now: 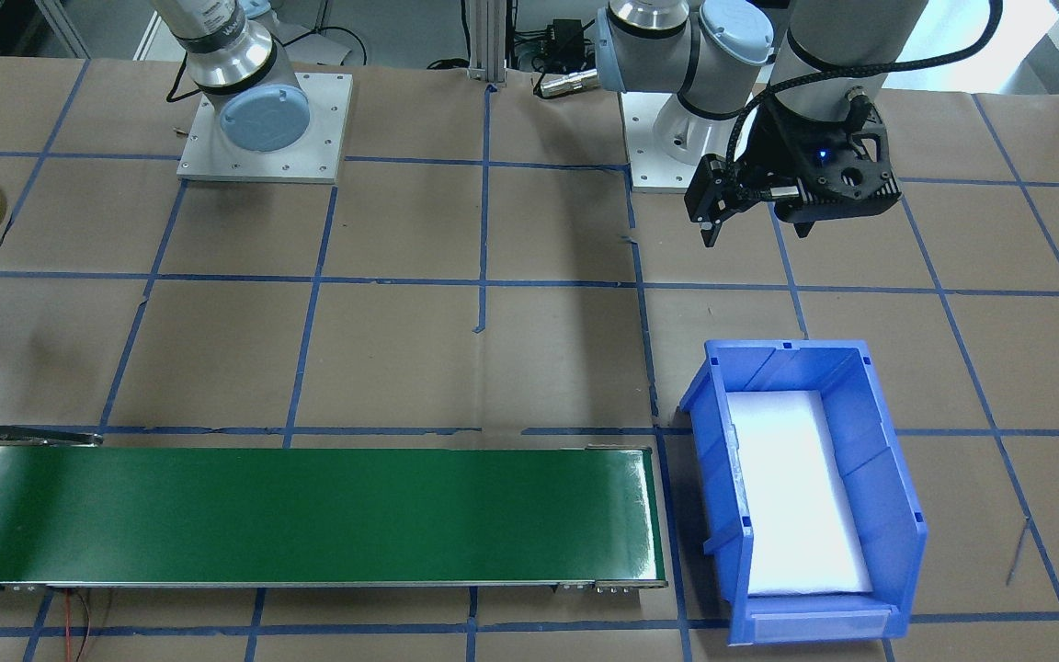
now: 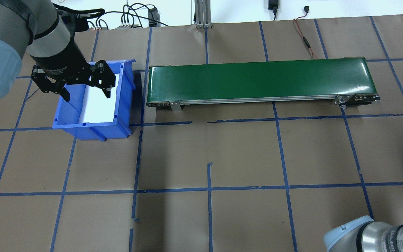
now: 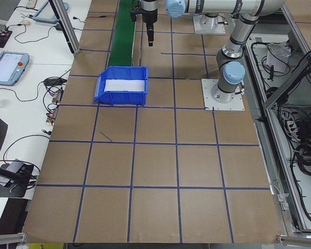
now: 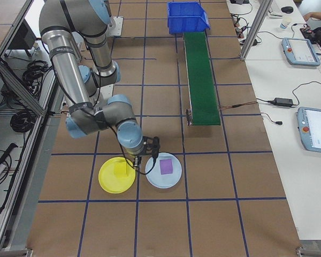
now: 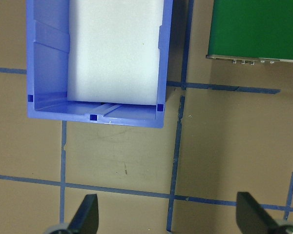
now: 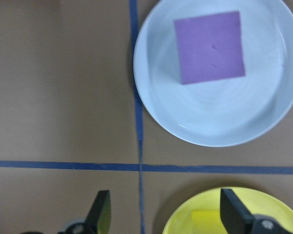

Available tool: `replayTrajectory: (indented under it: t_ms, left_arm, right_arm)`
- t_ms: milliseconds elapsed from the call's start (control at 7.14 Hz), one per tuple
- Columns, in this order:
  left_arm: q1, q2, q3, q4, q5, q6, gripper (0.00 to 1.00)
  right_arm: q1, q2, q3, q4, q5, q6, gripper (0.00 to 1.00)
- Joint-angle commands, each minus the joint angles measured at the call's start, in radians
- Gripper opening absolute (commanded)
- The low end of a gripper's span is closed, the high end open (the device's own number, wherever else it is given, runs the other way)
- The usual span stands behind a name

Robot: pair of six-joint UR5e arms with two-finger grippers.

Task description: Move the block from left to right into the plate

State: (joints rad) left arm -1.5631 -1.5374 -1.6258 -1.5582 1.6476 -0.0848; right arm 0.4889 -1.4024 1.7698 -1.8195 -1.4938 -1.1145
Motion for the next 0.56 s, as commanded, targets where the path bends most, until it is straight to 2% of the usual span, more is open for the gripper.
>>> replayTrajectory:
  t_ms: [0,140,280,420]
  left_arm:
    - [0.0,0.0,0.0,0.0,0.0,0.0,1.0]
    - [0.0,0.0,0.0,0.0,0.0,0.0,1.0]
    - [0.0,0.0,0.0,0.0,0.0,0.0,1.0]
    - [0.0,0.0,0.0,0.001,-0.002,-0.001,1.0]
  right_arm:
    - [0.176,-0.119,-0.054,0.139,-0.003,0.047,0.82]
    - [0.248,-0.172,-0.061,0.252,0.006,0.106,0.82]
    - [0.342,-0.228,-0.07,0.275,0.004,0.133,0.82]
    - [0.418,-0.25,-0.087,0.282,0.003,0.19,0.82]
